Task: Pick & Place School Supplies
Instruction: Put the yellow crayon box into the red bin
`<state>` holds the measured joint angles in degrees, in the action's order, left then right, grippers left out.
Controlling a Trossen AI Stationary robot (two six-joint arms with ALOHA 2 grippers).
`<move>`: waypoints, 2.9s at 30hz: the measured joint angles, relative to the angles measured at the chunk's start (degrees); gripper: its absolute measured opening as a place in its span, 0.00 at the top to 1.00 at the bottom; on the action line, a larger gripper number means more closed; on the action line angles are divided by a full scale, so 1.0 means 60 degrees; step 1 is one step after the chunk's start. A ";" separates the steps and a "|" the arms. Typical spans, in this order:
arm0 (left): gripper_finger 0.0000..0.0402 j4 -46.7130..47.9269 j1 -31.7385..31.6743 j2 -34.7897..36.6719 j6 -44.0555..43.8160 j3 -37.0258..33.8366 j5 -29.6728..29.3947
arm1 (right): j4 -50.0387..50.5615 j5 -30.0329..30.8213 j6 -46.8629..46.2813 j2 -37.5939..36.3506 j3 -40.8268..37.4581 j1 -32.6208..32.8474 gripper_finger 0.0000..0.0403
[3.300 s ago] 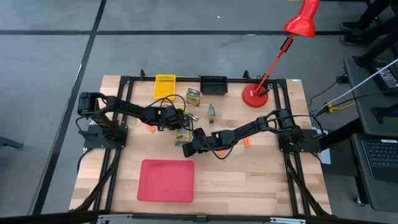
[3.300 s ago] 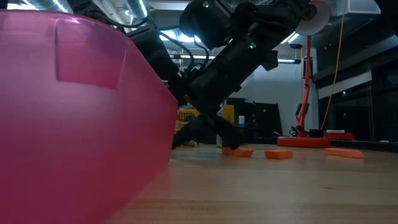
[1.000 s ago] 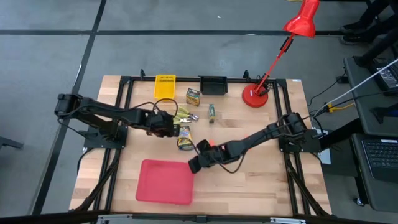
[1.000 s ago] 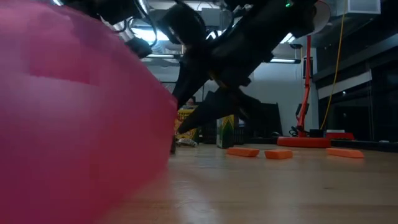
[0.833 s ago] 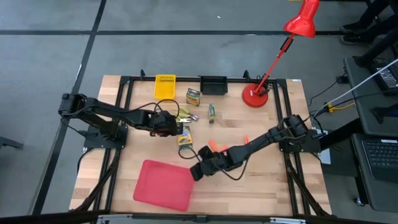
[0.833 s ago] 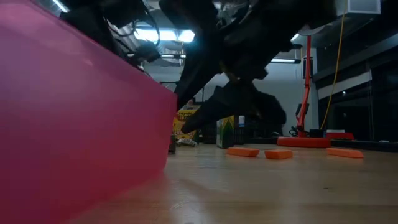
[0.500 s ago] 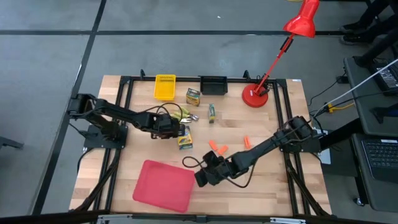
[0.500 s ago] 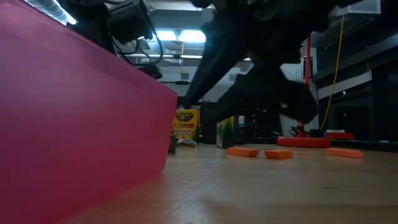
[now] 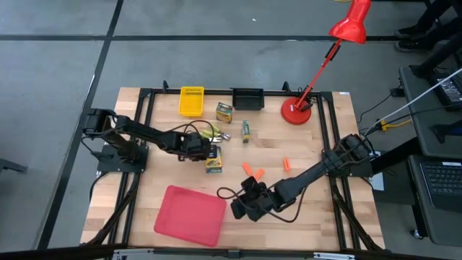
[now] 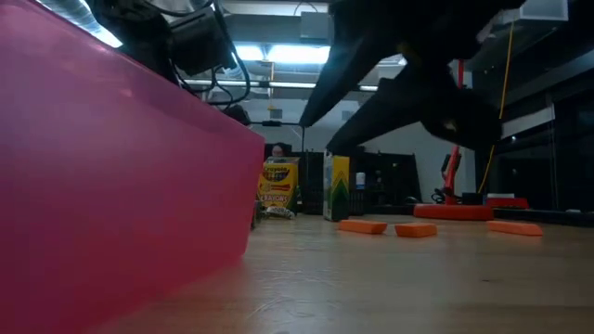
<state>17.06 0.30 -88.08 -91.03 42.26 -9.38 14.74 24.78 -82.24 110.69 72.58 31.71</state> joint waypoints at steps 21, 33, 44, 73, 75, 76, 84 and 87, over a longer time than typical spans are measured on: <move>0.99 0.0417 0.2338 0.4447 0.0538 0.0022 0.1350 | 0.4129 0.2909 -0.2452 -0.1776 -0.0004 0.1268 0.68; 0.99 0.1324 0.6431 0.3273 -0.3243 -0.0004 -0.0014 | 0.4844 0.3431 -0.3405 -0.1847 -0.0004 0.1702 0.68; 0.84 -0.0350 0.6714 0.1927 -0.3584 -0.0004 -0.1256 | 0.4877 0.3548 -0.4246 -0.1916 -0.0004 0.2223 0.68; 0.67 0.2417 -0.2541 0.0385 0.7995 0.5421 0.0001 | 0.4899 0.5544 -0.6473 -0.1916 -0.0004 0.3974 0.68; 0.65 0.2839 -0.3095 0.0090 1.0582 0.6094 0.0696 | 0.4766 0.5725 -0.6472 -0.1916 -0.0004 0.3978 0.68; 0.64 0.3127 -0.3273 -0.0062 1.2072 0.6426 0.1081 | 0.4720 0.5728 -0.6469 -0.1916 -0.0004 0.3981 0.68; 0.56 0.6911 -0.3792 -0.1441 1.8346 0.8478 0.1028 | 0.4717 0.6219 -0.6317 -0.1916 0.0284 0.3981 0.68; 0.56 0.7401 -0.3914 -0.1961 1.9825 0.8877 0.0545 | 0.4720 0.6284 -0.6354 -0.1912 0.0310 0.3913 0.68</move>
<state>61.47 -23.19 -99.84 27.92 95.52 -6.11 43.06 62.48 -120.36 99.22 74.43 55.18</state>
